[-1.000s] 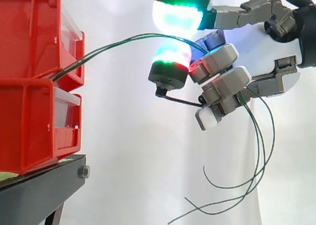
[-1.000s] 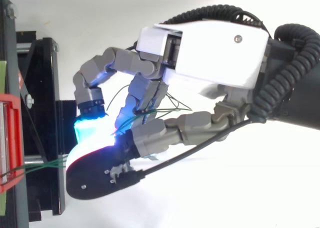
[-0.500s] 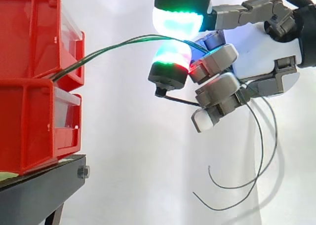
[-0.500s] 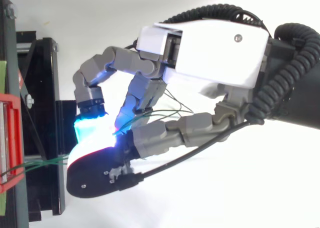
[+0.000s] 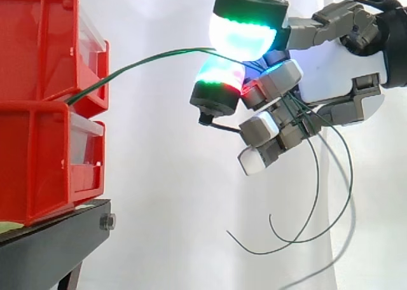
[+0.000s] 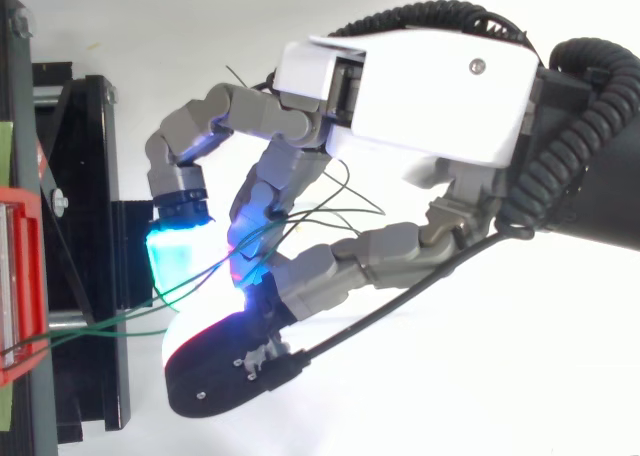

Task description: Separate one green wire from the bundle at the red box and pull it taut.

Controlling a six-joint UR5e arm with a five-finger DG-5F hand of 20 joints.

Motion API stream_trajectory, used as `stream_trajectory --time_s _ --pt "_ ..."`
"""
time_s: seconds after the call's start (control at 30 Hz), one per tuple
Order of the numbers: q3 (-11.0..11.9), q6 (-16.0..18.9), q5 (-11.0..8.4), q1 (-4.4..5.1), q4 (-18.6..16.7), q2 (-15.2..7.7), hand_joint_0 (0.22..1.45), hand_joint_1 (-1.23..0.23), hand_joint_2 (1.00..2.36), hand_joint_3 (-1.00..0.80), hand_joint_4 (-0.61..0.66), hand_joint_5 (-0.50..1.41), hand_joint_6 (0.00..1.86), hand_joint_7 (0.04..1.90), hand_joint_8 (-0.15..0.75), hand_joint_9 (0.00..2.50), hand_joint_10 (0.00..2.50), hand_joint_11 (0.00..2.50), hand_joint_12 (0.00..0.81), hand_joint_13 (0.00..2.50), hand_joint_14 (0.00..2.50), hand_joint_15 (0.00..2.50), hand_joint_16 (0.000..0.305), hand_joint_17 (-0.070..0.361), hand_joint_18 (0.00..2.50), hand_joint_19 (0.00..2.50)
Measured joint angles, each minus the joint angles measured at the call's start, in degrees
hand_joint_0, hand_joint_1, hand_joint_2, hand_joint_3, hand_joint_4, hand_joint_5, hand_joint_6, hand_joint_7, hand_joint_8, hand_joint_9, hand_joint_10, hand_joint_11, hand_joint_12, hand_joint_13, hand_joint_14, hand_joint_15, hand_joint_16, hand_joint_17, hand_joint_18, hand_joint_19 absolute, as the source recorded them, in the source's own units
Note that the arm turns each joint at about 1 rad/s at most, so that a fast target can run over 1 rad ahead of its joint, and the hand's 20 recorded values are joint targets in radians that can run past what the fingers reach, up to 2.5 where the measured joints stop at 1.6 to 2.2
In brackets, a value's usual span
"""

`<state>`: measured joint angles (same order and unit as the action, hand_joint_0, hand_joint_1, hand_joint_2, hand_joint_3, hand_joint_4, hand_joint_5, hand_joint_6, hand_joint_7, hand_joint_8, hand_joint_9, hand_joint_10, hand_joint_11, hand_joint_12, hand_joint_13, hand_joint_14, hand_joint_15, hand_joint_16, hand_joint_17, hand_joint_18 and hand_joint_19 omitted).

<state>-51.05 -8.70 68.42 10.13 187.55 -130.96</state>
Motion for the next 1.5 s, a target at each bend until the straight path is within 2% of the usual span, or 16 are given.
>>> stream_trajectory --time_s 0.07,0.17,0.27,0.33,0.5,0.63,0.8,1.17,1.33,1.5 --pt "0.00 0.02 -0.02 -0.01 -0.01 0.00 0.65 -0.84 1.00 -0.48 0.18 -0.18 0.88 1.25 0.327 1.19 0.00 1.88 0.428 0.92 0.03 0.87 0.058 0.131 0.79 0.47" --pt "0.00 0.06 -0.04 -0.02 -0.04 0.00 0.57 -0.71 1.00 -0.50 0.19 -0.18 0.87 1.24 0.339 1.22 0.00 1.87 0.444 0.95 0.03 0.87 0.059 0.134 0.80 0.51" --pt "-0.01 0.08 -0.04 -0.02 -0.07 0.00 0.54 -0.66 1.00 -0.50 0.19 -0.17 0.87 1.22 0.342 1.24 0.00 1.86 0.455 0.97 0.02 0.88 0.061 0.137 0.81 0.53" --pt "-0.03 0.09 -0.04 -0.02 -0.09 0.00 0.54 -0.66 1.00 -0.50 0.19 -0.17 0.87 1.22 0.343 1.25 0.00 1.86 0.452 0.97 0.02 0.88 0.061 0.137 0.82 0.53" --pt "-0.02 0.02 -0.04 -0.02 -0.17 0.00 0.59 -0.62 1.01 -0.35 0.18 -0.17 0.86 1.26 0.325 1.25 0.00 1.86 0.441 0.97 0.03 0.88 0.059 0.133 0.81 0.55" --pt "-0.02 0.00 -0.04 -0.05 -0.23 0.00 0.58 -0.65 1.02 -0.18 0.17 -0.17 0.86 1.30 0.325 1.25 0.00 1.85 0.445 0.97 0.02 0.87 0.060 0.134 0.82 0.55" --pt "-0.04 0.00 -0.04 -0.03 -0.25 0.00 0.58 -0.70 1.02 -0.09 0.16 -0.17 0.88 1.31 0.336 1.25 0.00 1.86 0.453 0.96 0.02 0.87 0.061 0.138 0.83 0.53" --pt "-0.08 0.00 -0.04 -0.02 -0.16 0.00 0.68 -0.91 1.02 -0.24 0.14 -0.20 0.89 1.28 0.319 1.12 0.00 1.86 0.433 0.87 0.02 0.82 0.059 0.133 0.78 0.46" --pt "-0.08 0.00 -0.04 -0.02 -0.19 -0.01 0.72 -0.93 1.02 -0.30 0.14 -0.20 0.90 1.25 0.321 1.11 0.00 1.84 0.426 0.86 0.02 0.79 0.058 0.131 0.78 0.43" --pt "-0.06 0.00 -0.04 -0.02 -0.24 -0.01 0.69 -0.91 1.02 -0.32 0.18 -0.20 0.89 1.26 0.317 1.11 0.00 1.85 0.427 0.86 0.02 0.79 0.058 0.130 0.78 0.46"
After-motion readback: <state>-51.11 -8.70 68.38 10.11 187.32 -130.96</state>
